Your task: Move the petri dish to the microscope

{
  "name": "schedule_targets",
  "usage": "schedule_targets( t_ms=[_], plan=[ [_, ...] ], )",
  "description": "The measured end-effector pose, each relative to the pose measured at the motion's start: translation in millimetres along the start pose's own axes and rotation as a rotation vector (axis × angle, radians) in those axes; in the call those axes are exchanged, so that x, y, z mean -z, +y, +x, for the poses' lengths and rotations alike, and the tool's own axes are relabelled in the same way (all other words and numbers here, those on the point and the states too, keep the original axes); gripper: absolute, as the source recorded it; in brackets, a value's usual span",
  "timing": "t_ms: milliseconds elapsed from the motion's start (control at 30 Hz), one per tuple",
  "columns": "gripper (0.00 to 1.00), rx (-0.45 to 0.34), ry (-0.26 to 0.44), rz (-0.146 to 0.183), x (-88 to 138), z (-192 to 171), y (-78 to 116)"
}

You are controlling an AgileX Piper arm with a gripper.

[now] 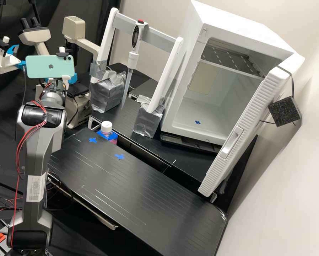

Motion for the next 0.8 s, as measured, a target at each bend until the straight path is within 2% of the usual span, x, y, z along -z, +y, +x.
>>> schedule_targets(
  t_ms=[200,367,567,800],
  plan=[
    [0.00,-0.019,0.004,0.022,0,17,1.7],
    [0.00,0.002,-0.014,-0.007,-5,32,-3.8],
    [0.00,-0.003,-0.038,0.013,-10,48,-7.5],
    [0.00,-0.020,-0.061,-0.041,-14,59,-9.0]
  ],
)
